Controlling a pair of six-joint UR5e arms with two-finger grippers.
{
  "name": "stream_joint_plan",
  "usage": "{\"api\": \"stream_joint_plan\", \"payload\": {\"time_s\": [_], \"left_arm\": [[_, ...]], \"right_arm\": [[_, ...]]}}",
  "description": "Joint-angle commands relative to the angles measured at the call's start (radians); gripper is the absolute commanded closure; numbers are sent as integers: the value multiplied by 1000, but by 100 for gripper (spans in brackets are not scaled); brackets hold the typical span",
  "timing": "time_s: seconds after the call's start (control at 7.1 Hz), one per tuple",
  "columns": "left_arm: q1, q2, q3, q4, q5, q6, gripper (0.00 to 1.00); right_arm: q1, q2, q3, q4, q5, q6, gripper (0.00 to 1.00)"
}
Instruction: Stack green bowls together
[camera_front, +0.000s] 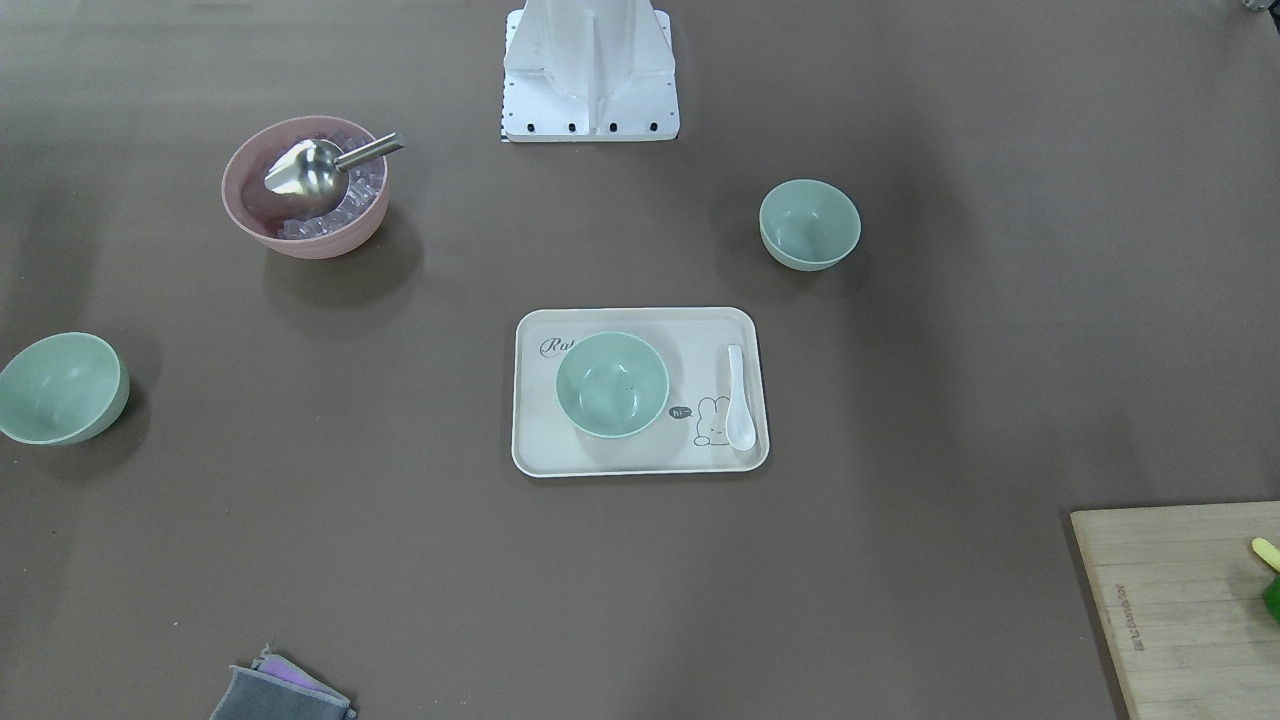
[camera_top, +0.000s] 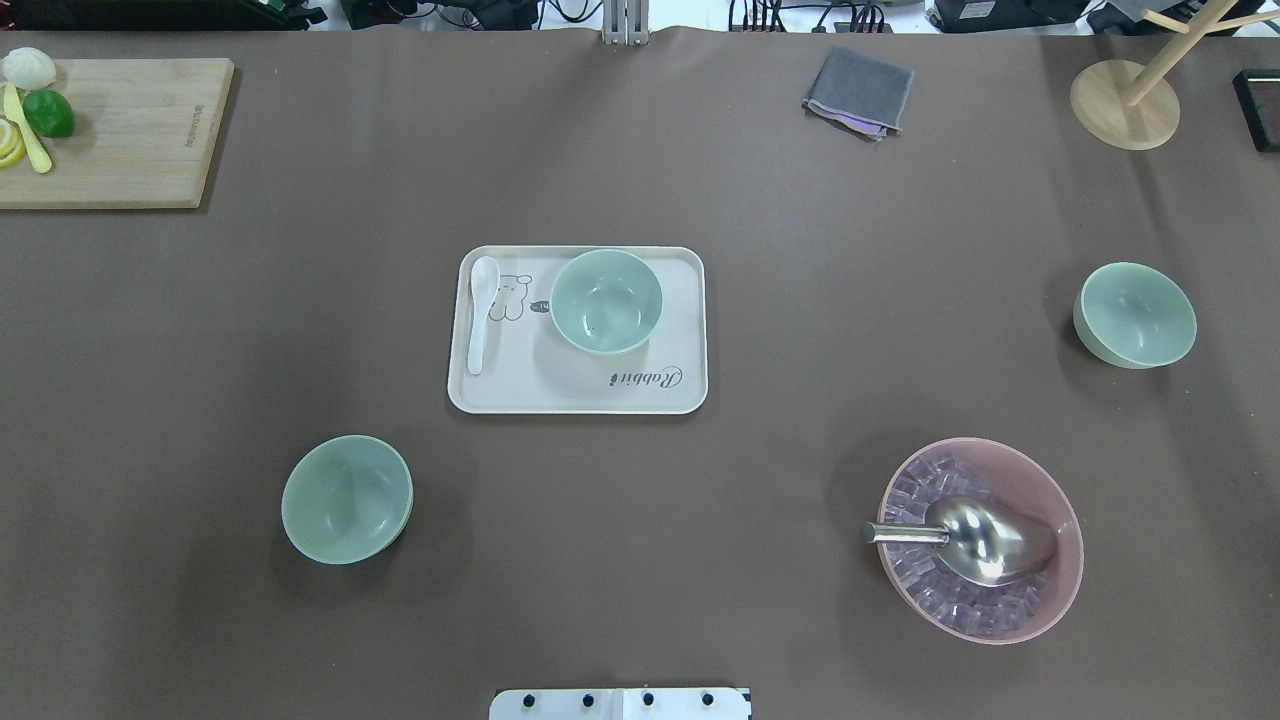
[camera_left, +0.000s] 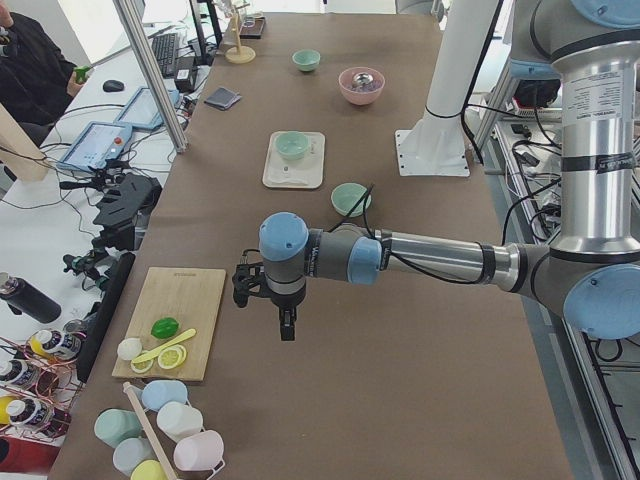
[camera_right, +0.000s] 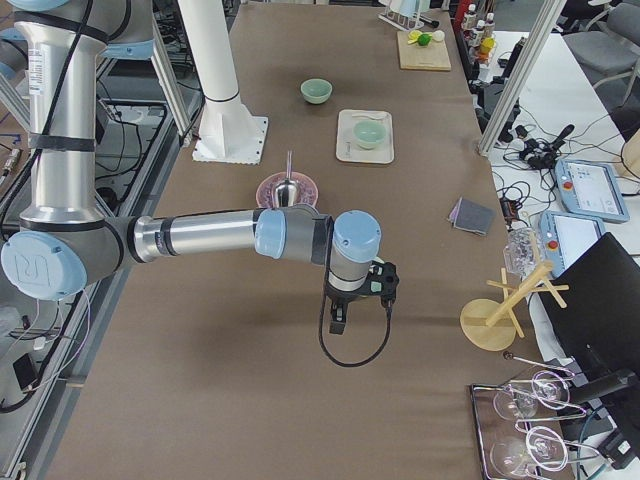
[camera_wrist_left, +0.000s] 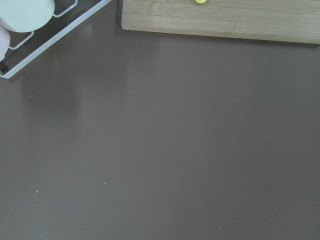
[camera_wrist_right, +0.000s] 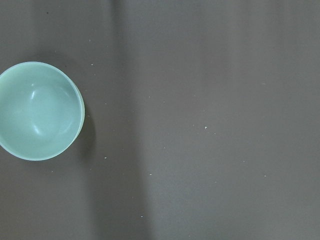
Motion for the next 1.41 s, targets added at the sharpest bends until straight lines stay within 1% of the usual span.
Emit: {"api": "stream_joint_plan", "payload": {"time_s": [0.0,0.28,0.99,1.27], "left_arm": [[0,-1,13,-1,0,4,2],[0,-3,11,-1,0,4,2],[0,-1,14,0,0,4,2],[0,-18,19,0,2,1,2]], "right_arm": [[0,1,4,0,0,0,0],[0,1,19,0,0,1,0],[-2,1,19,0,2,1,0],[-2,11,21,0,12,1,0]]}}
